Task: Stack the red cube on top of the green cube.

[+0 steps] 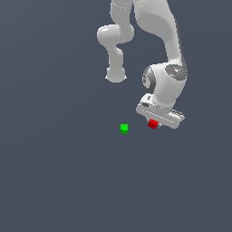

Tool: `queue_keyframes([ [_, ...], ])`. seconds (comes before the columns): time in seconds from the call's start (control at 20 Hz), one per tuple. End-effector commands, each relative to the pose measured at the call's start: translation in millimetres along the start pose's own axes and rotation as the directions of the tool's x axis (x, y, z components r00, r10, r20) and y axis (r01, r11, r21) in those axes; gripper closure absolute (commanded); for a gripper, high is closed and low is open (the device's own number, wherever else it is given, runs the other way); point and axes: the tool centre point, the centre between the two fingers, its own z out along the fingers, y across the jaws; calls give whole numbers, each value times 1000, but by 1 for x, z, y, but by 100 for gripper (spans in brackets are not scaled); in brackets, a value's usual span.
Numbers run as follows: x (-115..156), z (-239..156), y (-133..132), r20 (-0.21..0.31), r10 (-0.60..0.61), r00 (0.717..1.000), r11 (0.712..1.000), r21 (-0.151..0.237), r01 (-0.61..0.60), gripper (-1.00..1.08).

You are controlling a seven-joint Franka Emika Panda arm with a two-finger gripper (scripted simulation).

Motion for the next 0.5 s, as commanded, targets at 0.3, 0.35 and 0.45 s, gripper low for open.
queue_keyframes([
  [0.3, 17, 17, 44, 0, 1, 1000, 1000, 0, -1, 108],
  [0.35, 20, 20, 52, 0, 1, 1000, 1000, -1, -1, 108],
  [0.45, 27, 27, 70, 0, 1, 1000, 1000, -1, -1, 108],
])
